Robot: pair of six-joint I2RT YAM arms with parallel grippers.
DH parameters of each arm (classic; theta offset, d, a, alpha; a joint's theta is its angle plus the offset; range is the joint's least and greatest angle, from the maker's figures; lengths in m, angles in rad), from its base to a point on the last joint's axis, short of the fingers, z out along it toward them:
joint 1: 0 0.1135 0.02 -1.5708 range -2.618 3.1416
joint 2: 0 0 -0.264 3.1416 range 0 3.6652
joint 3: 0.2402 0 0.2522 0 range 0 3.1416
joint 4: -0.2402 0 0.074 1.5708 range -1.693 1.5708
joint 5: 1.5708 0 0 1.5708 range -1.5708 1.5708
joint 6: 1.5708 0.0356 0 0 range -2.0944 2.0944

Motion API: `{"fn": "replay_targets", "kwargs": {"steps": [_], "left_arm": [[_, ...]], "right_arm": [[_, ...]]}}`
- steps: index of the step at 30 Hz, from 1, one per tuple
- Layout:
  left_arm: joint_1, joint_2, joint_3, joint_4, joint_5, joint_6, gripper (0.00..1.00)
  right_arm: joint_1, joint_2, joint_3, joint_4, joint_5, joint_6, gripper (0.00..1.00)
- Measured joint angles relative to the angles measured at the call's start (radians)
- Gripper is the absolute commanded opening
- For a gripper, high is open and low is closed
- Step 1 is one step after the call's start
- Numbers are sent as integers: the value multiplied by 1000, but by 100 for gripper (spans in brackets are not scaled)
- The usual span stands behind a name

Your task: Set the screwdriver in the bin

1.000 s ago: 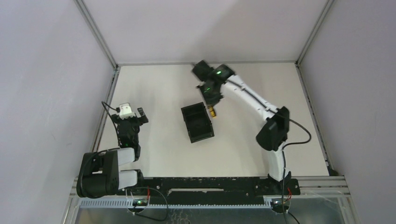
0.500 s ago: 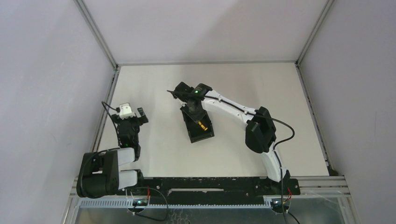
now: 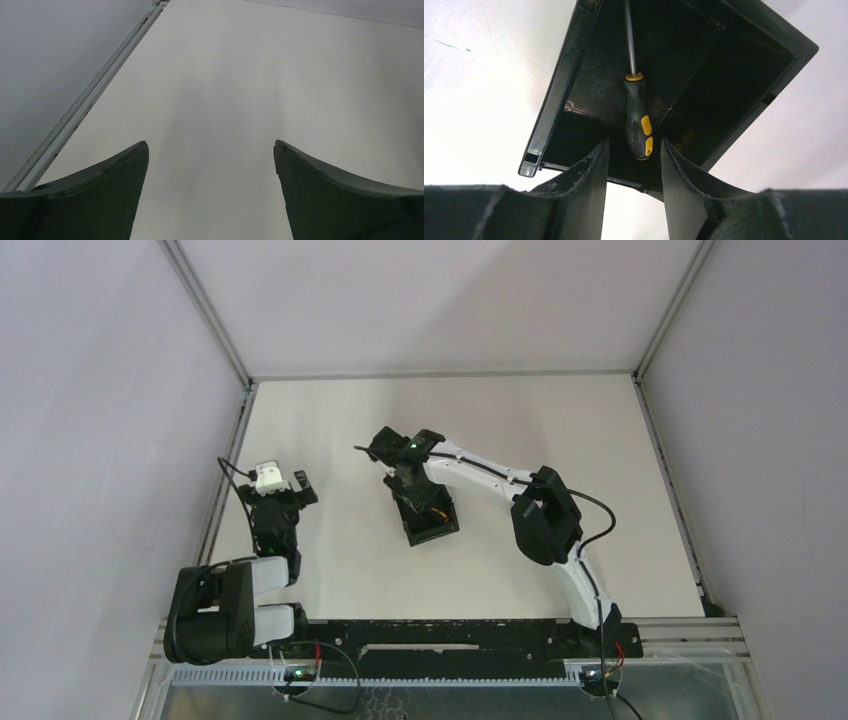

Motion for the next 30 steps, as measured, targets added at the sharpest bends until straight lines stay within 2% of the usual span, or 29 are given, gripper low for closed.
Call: {"fn": "replay_targets", "kwargs": {"steps": [2, 4, 5, 7, 8, 12, 17, 23, 30], "left_arm": [[0, 0, 0, 0, 0, 0, 100], [0, 0, 0, 0, 0, 0, 100], [0, 0, 0, 0, 0, 0, 100], [0, 0, 0, 0, 0, 0, 100], [0, 0, 0, 0, 0, 0, 100], [0, 0, 0, 0, 0, 0, 100], [0, 0, 0, 0, 0, 0, 100], [0, 0, 0, 0, 0, 0, 100], [0, 0, 0, 0, 0, 0, 100]], "right_arm": [[0, -3, 0, 3, 5, 2, 49], [0, -14, 0, 9, 13, 8, 56], [0, -24, -2, 13, 15, 11, 63], [-2, -71, -27, 40, 19, 19, 97], [-6, -104, -47, 54, 18, 24, 99], [-19, -280, -155, 135, -7, 30, 100], [-87, -550, -365, 295, -93, 45, 100], [-277, -819, -721, 514, -212, 112, 100], [-534, -1045, -1085, 669, -258, 196, 100]]}}
